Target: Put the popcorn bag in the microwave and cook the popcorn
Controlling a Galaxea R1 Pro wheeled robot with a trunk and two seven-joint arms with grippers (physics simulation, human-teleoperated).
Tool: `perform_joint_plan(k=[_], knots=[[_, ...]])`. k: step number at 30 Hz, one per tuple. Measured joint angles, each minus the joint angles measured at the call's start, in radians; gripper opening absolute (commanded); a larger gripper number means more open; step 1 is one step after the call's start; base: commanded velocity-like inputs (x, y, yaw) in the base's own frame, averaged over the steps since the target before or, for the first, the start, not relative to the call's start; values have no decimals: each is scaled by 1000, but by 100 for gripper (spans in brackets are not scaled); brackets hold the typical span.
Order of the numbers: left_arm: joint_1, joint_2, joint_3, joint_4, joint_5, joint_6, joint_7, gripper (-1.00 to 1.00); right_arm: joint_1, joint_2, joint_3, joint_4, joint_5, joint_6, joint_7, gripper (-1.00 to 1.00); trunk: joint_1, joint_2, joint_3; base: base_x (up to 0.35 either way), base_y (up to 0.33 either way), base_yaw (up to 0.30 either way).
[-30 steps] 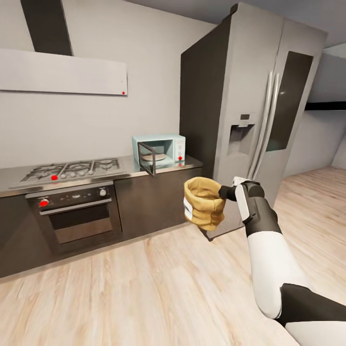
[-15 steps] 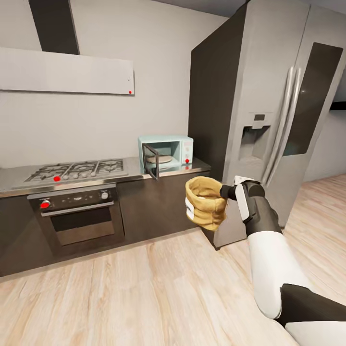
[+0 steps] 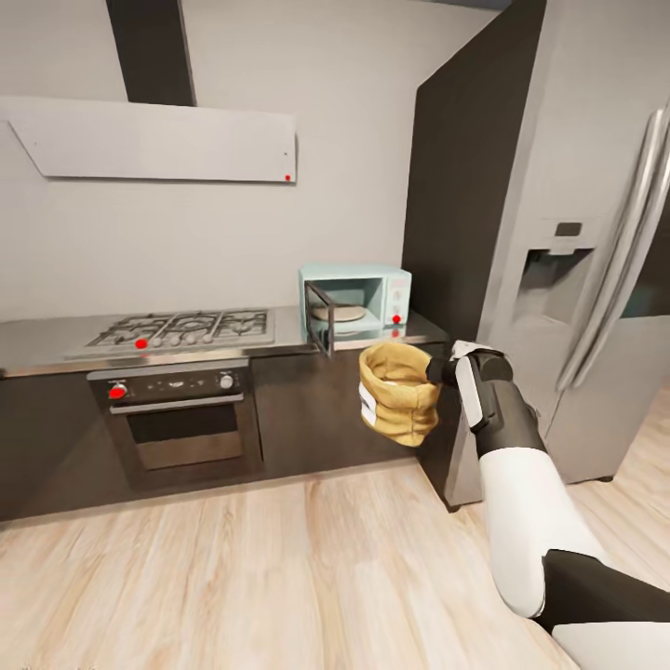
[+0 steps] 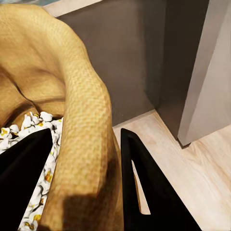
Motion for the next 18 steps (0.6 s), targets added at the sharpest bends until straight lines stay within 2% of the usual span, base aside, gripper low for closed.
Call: perform_joint_plan(k=[6, 11, 14, 18], knots=[[0, 0, 1, 0, 1, 0, 0, 100, 0, 0, 0, 0, 0, 0, 0, -100, 0, 0, 0, 249, -222, 261], [0, 0, 1, 0, 1, -1, 0, 100, 0, -3, -2, 2, -1, -1, 0, -100, 0, 0, 0, 249, -231, 43], [0, 0, 1, 0, 0, 0, 0, 100, 0, -44, -2, 3, 3, 1, 2, -100, 0, 0, 0, 249, -232, 2], [0, 0, 1, 0, 1, -1, 0, 100, 0, -51, 2, 0, -3, 2, 3, -100, 0, 0, 0, 249, -232, 0]])
